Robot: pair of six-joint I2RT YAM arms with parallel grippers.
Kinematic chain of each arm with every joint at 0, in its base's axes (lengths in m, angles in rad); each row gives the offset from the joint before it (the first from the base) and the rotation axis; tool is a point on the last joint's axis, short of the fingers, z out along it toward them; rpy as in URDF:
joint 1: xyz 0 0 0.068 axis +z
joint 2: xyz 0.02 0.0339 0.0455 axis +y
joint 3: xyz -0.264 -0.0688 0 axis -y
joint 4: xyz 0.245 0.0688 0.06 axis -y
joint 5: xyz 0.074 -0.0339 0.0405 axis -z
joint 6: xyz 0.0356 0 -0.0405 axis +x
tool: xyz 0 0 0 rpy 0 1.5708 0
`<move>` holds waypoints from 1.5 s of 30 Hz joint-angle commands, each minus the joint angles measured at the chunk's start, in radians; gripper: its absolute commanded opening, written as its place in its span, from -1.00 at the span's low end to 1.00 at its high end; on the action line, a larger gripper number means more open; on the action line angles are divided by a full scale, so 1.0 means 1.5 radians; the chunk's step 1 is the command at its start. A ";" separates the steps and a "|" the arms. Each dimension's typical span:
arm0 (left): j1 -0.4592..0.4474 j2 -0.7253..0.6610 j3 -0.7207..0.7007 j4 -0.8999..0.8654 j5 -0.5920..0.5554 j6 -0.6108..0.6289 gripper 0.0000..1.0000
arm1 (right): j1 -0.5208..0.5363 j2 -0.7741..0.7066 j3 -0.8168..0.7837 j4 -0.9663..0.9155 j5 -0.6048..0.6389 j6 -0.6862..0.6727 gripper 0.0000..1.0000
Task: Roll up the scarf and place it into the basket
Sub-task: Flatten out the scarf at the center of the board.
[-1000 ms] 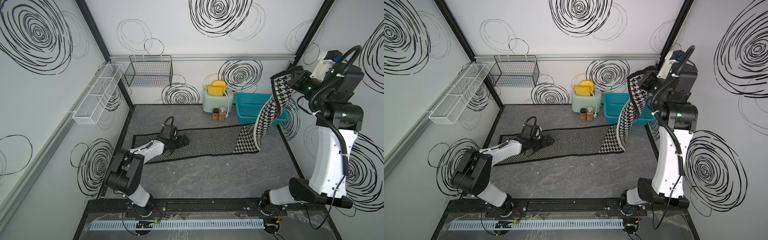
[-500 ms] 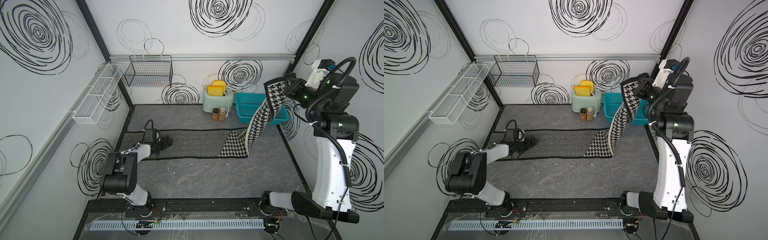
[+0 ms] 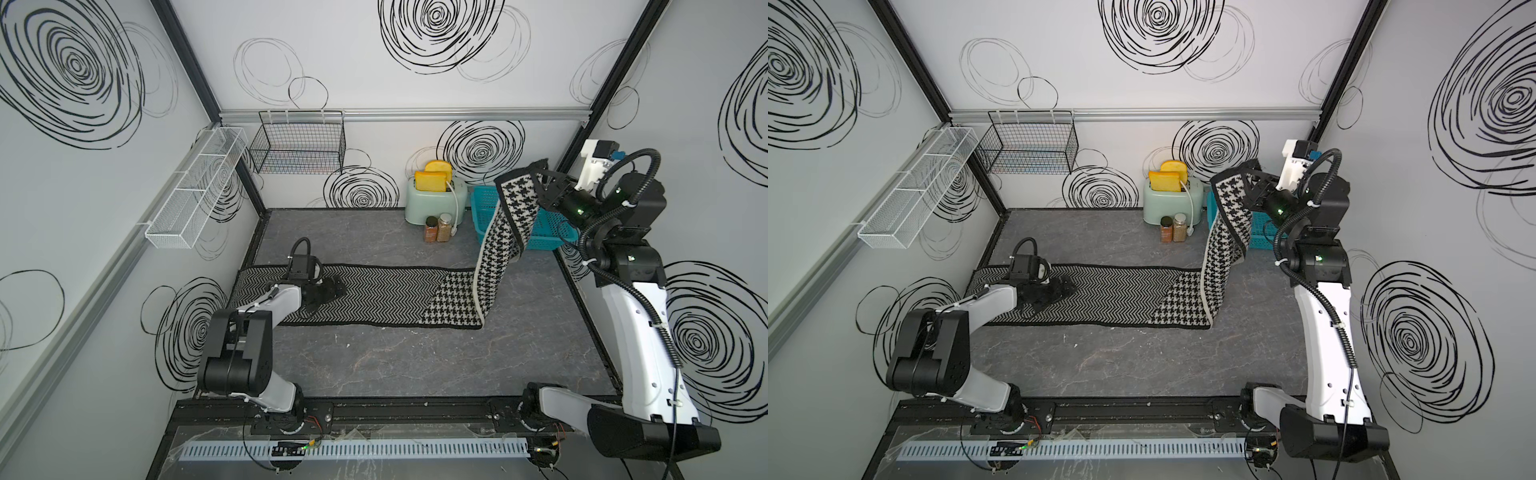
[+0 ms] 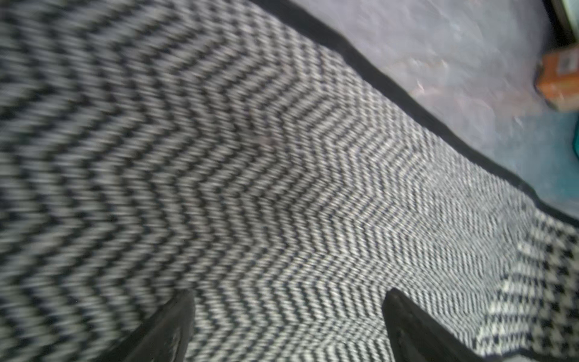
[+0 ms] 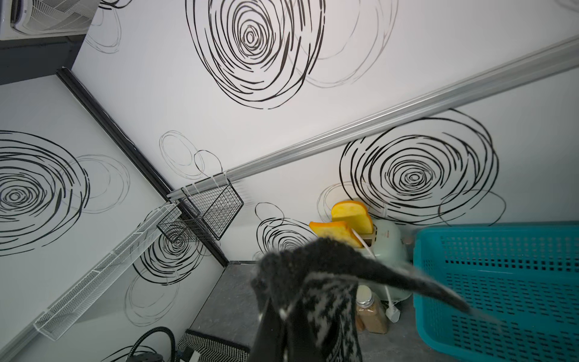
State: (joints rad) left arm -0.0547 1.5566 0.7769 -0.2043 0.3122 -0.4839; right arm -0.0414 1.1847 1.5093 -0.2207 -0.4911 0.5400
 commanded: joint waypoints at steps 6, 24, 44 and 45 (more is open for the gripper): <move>-0.142 0.117 0.012 0.084 0.035 -0.073 0.95 | 0.000 0.015 0.050 0.110 -0.101 0.030 -1.00; -0.158 -0.038 0.109 0.065 0.180 -0.013 0.96 | -0.016 0.062 0.038 0.153 -0.327 0.166 -1.00; -0.100 -0.138 0.301 0.407 0.558 -0.020 0.96 | 0.159 0.042 0.061 -0.081 -0.481 0.039 -1.00; -0.096 -0.138 0.310 0.406 0.573 -0.018 0.96 | 0.162 0.037 0.048 -0.086 -0.481 0.036 -1.00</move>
State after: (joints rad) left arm -0.2234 1.3510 1.1946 0.3397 1.0542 -0.5419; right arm 0.1925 1.2854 1.5940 -0.2401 -1.1988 0.6815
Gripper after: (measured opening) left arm 0.979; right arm 0.049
